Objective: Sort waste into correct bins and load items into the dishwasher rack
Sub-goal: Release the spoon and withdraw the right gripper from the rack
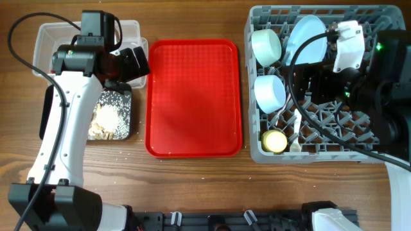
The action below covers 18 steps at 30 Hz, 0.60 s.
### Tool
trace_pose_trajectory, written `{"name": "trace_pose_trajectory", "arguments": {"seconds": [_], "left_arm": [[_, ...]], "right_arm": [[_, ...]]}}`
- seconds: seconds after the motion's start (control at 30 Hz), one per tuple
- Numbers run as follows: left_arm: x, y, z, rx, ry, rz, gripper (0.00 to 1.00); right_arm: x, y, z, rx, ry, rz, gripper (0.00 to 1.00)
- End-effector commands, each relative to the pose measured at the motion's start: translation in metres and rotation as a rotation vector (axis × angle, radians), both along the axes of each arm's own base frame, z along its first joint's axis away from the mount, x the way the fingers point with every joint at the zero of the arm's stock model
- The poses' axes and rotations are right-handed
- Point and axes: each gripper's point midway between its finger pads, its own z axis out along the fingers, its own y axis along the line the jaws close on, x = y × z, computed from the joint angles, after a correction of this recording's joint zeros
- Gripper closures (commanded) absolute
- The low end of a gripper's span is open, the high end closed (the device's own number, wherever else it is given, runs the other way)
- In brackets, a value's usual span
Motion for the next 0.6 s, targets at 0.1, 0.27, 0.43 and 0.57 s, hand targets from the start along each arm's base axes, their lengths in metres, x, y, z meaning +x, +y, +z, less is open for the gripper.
{"name": "trace_pose_trajectory", "arguments": {"seconds": [0.1, 0.27, 0.43, 0.57], "left_arm": [[0.002, 0.004, 0.010, 0.001, -0.031, 0.021, 0.00], [0.002, 0.004, 0.010, 0.002, -0.031, 0.021, 0.00], [0.002, 0.004, 0.010, 0.001, -0.031, 0.021, 0.00], [0.002, 0.004, 0.010, 0.001, -0.031, 0.021, 0.00]], "right_arm": [[0.014, -0.002, 0.002, -0.084, -0.092, 0.041, 0.00], [0.024, -0.001, 0.004, -0.075, -0.196, 0.037, 0.00], [0.020, -0.002, -0.006, -0.064, -0.382, 0.029, 0.00], [-0.002, -0.004, -0.042, -0.067, -0.523, 0.029, 0.00]]}}
